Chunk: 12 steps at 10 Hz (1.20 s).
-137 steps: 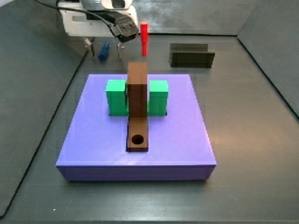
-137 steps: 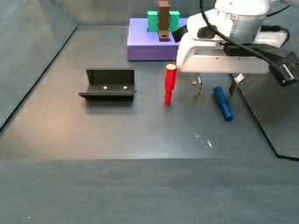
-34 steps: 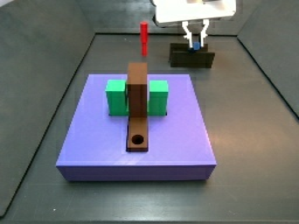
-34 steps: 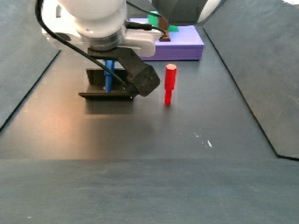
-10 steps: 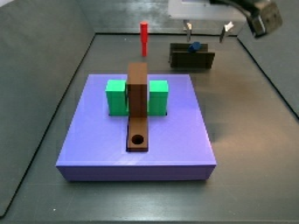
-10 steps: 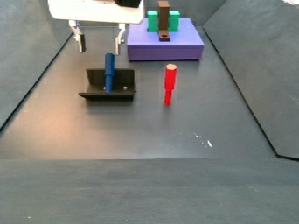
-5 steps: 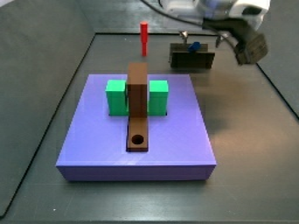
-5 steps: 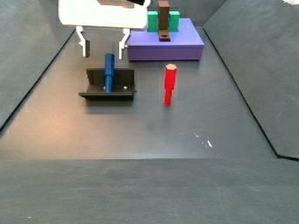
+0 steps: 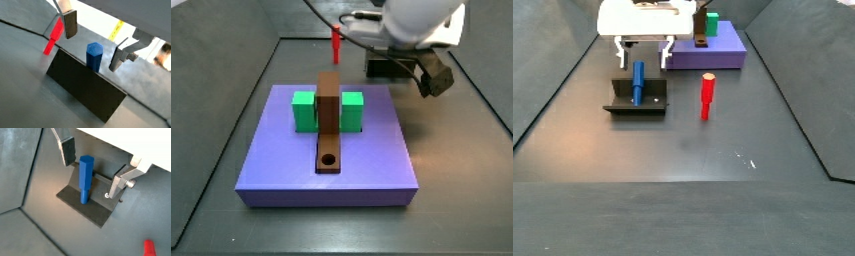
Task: Pick up the blue object. Move up. Place the blue object on the fixture. Regrasp the blue object. Move to above the board. Insert the blue object.
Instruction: Regrasp the blue object.
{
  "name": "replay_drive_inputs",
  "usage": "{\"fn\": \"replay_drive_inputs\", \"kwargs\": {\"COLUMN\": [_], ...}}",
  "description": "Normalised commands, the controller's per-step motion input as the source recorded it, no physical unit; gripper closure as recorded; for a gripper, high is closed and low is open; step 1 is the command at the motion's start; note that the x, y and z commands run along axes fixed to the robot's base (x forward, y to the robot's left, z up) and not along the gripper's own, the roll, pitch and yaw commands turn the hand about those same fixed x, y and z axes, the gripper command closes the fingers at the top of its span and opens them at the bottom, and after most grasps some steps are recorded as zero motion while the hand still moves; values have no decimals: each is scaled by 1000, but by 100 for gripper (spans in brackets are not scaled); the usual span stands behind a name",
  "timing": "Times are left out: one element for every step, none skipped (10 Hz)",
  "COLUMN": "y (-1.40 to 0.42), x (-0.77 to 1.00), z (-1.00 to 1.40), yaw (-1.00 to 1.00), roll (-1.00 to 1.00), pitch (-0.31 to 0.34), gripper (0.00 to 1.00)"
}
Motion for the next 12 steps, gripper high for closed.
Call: {"fn": "replay_drive_inputs", "kwargs": {"y": [-77,-14,-37,-14,0,0,-46,-94,-97,-51,-23,0], "x": [511,320,326,217,0,0,-26,0,186,209,243,263], "z": [0,-14,0,0,-11,-186,-269,-217,-6,0,0,-3], "yaw": [303,277,260,180,94,60,57,40,20,6,6,17], "roll": [646,606,589,454,243,51,97,126,123,149,160,183], "pitch": [-97,-189,-231,-169,-83,-200,-200,-154,-117,-97,-94,-74], "gripper": [0,0,0,0,0,0,0,0,0,0,0,0]}}
